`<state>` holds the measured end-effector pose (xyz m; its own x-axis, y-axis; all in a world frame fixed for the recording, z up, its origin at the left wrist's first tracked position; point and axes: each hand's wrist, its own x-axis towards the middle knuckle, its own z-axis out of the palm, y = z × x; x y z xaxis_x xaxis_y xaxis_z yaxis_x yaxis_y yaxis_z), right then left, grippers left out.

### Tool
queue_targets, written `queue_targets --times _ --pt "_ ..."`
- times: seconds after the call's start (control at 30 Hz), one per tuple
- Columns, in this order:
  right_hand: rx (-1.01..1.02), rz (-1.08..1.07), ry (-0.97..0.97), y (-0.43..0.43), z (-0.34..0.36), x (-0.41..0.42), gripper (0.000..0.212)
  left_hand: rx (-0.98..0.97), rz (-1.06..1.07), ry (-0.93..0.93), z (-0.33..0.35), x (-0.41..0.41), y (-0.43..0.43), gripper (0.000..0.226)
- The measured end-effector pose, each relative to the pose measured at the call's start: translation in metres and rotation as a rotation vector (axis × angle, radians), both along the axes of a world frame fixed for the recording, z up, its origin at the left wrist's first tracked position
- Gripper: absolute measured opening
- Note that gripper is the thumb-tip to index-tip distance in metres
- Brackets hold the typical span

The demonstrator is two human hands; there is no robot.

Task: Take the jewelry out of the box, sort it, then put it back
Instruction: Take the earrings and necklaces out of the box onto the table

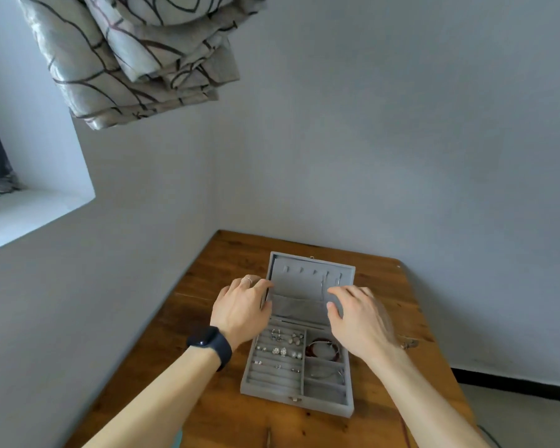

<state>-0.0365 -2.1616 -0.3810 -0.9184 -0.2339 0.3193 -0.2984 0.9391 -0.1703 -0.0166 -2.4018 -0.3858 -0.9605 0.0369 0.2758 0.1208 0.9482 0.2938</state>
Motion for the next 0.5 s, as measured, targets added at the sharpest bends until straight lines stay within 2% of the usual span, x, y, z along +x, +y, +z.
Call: queue_targets --times 0.13,0.3,0.37,0.5 --pt "-0.058 -0.095 -0.013 -0.006 -0.011 -0.038 0.035 0.253 0.014 -0.023 0.002 -0.050 0.002 0.057" --pt "-0.106 -0.194 -0.041 -0.018 -0.027 -0.070 0.027 0.770 0.020 -0.251 -0.007 -0.098 0.005 0.081" --pt "-0.112 -0.229 -0.040 -0.024 -0.031 -0.078 0.028 0.847 0.004 -0.304 -0.014 -0.107 0.006 0.078" --pt "-0.077 -0.310 -0.039 -0.036 -0.032 -0.086 0.031 0.881 -0.024 -0.307 -0.027 -0.111 0.001 0.075"
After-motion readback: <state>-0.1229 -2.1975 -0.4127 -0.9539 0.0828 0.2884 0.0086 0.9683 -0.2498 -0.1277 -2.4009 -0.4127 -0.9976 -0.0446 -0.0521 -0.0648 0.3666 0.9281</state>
